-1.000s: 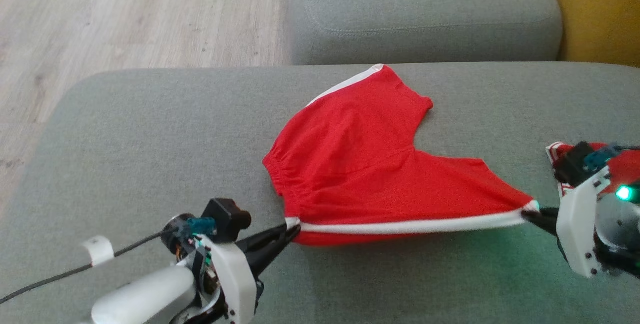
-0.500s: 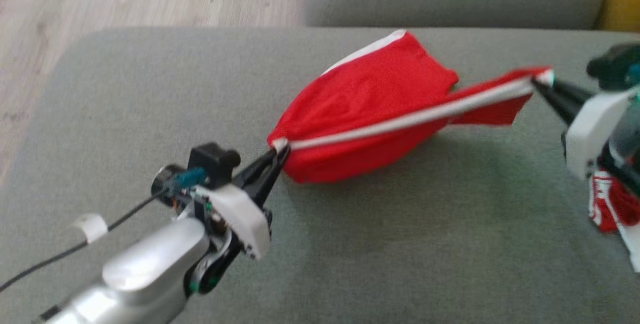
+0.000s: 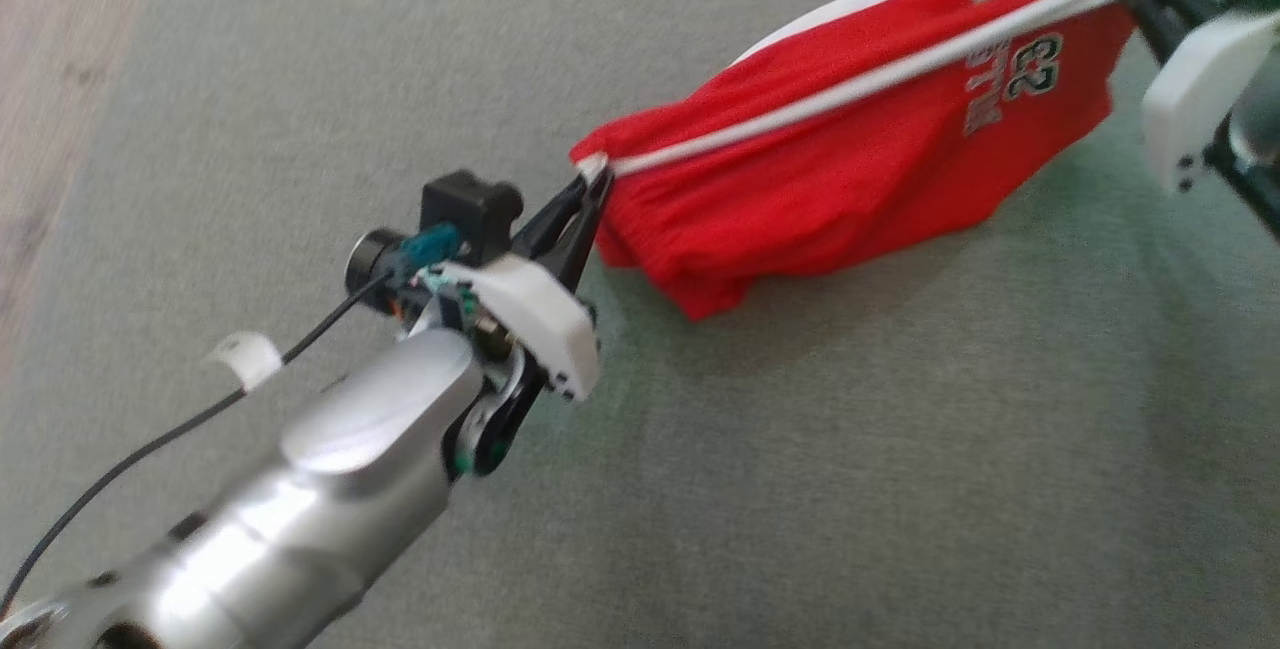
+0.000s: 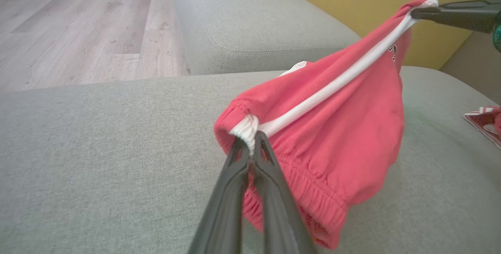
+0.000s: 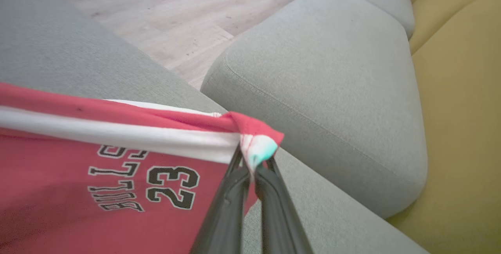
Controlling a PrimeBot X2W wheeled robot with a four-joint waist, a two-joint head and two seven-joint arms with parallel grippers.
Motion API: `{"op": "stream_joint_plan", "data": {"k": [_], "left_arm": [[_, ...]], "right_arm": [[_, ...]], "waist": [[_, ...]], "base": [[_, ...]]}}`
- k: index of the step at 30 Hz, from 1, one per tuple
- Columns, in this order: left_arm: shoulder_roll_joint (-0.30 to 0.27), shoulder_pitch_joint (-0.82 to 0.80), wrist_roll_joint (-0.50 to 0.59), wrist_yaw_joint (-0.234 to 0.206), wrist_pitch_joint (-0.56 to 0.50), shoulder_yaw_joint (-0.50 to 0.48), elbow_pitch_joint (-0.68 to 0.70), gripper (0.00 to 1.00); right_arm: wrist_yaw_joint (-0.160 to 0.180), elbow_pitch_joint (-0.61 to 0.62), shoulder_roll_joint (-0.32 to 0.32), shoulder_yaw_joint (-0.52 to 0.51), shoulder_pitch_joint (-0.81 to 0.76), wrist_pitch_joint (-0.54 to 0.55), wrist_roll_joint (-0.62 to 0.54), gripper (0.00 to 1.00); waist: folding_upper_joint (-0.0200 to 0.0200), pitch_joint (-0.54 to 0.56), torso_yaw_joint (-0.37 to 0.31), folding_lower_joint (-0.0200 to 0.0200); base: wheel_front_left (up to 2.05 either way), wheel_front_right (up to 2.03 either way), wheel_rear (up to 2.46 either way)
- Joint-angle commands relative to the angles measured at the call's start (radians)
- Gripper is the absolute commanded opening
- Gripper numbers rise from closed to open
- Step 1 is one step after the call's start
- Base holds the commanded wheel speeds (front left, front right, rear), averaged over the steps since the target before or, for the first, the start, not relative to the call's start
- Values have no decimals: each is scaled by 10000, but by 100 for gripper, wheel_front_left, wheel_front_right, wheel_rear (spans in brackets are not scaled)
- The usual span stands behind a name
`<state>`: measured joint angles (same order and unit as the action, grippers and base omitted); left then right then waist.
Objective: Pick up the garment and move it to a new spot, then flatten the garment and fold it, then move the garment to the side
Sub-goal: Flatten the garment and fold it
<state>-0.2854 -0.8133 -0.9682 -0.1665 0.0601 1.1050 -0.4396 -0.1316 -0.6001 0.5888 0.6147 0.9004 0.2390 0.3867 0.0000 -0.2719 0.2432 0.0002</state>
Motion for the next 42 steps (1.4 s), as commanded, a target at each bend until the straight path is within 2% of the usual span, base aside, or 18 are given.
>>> {"op": "stream_joint_plan", "data": {"k": [1,10,20,21,22,23,24,25,26,35,42], "left_arm": [[-240,-495,3,-27,126,-456,-48,0],[709,-1226,186,332,473,-360,-1371,0],[1365,-1813,343,644,639,-197,-2383,0],[1398,-1853,357,658,649,-184,-2461,0],[1398,-1853,357,658,649,-184,-2461,0],[1426,-1885,373,662,654,-167,-2536,16],[1459,-1896,365,663,629,-155,-2620,31],[1492,-1903,358,668,593,-134,-2698,78],[1518,-1918,367,678,594,-115,-2762,100],[1430,-1750,340,579,984,-191,-3203,100],[967,-1411,317,152,1798,-788,-2910,100]], "right_arm": [[9,7,141,-63,356,-130,-93,0],[9,-1563,-21,794,1611,-661,-292,0],[9,-2664,-112,1597,2569,-1224,132,0],[9,-2744,-138,1661,2622,-1279,190,87],[9,-2744,-138,1661,2622,-1279,190,87],[9,-2862,-165,1669,2674,-1304,251,100],[9,-2962,-193,1707,2721,-1365,263,100],[9,-3063,-230,1745,2742,-1413,302,100],[9,-3145,-270,1784,2758,-1467,360,100],[9,-3977,-554,1583,2550,-2519,1041,100],[9,-4110,-1122,500,1858,-4444,1817,100]], "waist": [[0,-386,327,-2],[0,-1139,834,-2],[0,-1777,1128,-2],[0,-1812,1140,-2],[0,-1812,1140,-2],[0,-1839,1149,-2],[0,-1858,1158,-2],[0,-1870,1170,-2],[0,-1875,1179,-2],[0,-1243,1069,-2],[0,-164,734,-2]], "base": [[0,0,0],[0,0,0],[0,0,0],[0,0,0],[0,0,0],[0,0,0],[0,0,0],[0,0,0],[0,0,0],[0,0,0],[0,0,0]]}}
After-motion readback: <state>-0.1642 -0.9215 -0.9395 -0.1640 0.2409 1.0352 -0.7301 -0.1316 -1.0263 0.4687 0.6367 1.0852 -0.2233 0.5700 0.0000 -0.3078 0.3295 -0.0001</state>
